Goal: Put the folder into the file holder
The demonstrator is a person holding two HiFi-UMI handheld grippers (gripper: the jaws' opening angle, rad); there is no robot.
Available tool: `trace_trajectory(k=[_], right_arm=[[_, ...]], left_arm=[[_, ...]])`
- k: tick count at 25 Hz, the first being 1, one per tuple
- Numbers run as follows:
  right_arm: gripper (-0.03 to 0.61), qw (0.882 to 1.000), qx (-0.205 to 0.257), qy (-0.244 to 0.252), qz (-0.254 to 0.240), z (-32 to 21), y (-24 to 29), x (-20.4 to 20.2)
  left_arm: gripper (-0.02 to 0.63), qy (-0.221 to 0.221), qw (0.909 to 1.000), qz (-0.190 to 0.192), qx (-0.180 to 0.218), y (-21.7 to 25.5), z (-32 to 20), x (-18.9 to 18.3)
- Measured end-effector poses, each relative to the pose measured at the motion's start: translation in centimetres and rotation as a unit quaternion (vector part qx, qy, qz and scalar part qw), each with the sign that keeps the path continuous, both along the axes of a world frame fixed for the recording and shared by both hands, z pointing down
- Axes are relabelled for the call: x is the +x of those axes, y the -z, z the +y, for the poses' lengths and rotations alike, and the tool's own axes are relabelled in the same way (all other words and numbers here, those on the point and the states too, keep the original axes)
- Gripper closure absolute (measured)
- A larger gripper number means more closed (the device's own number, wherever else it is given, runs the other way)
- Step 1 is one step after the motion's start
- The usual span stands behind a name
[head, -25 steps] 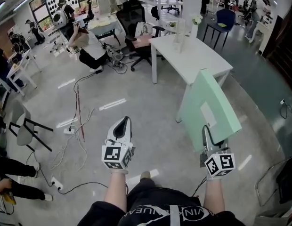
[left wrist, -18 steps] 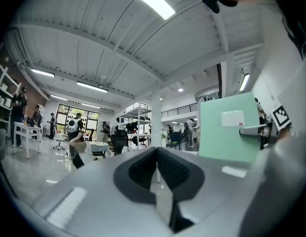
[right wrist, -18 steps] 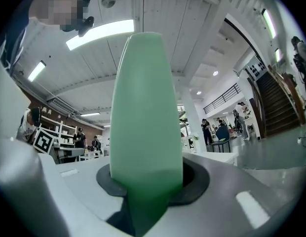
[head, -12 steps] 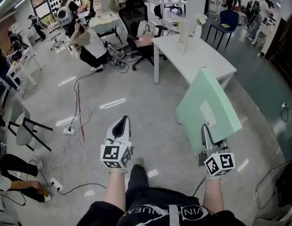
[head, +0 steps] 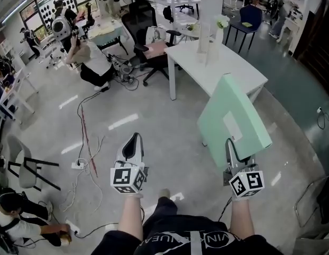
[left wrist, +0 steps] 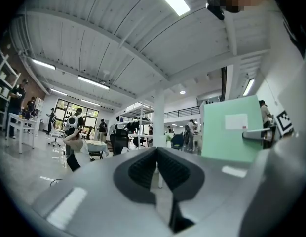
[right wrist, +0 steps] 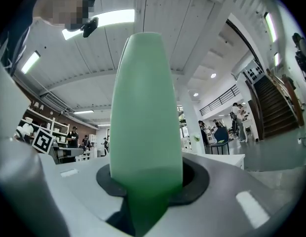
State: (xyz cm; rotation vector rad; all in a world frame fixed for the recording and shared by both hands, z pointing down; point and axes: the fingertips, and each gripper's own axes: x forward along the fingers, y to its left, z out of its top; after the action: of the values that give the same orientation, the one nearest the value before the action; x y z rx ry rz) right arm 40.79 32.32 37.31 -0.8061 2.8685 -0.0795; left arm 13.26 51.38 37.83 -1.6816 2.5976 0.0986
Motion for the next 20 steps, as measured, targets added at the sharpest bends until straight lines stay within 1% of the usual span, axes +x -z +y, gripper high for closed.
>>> trace_trajectory(k=[4,8,15,20], right_arm=[[0.414,1.000,-0.005,-0.015,0.006,-1.6,0.0,-3.9],[0.414,0.999,-0.015,-0.030,0.012,-2.9,-0.6,-7.6],[0.414,0.998,-0.014,-0.059,0.012,-5.2,-1.5,-13.8],[0.414,0.998,-0.014,-0.068,0.012,-6.1,-2.0,-17.6]], left_arm=[[0.614,-0.016,0.9999,0.003,-0.001,0.3,-2.3,-4.3],[0.614,-0.035,0.9992,0.020,-0.003,-0.4,-4.6,-8.7],[0.614,-0.061,0.9981,0.012,-0.008,-1.4,-8.7,-15.7],[0.614,-0.068,0.9975,0.019,-0.005,-2.2,-10.7,-19.9]])
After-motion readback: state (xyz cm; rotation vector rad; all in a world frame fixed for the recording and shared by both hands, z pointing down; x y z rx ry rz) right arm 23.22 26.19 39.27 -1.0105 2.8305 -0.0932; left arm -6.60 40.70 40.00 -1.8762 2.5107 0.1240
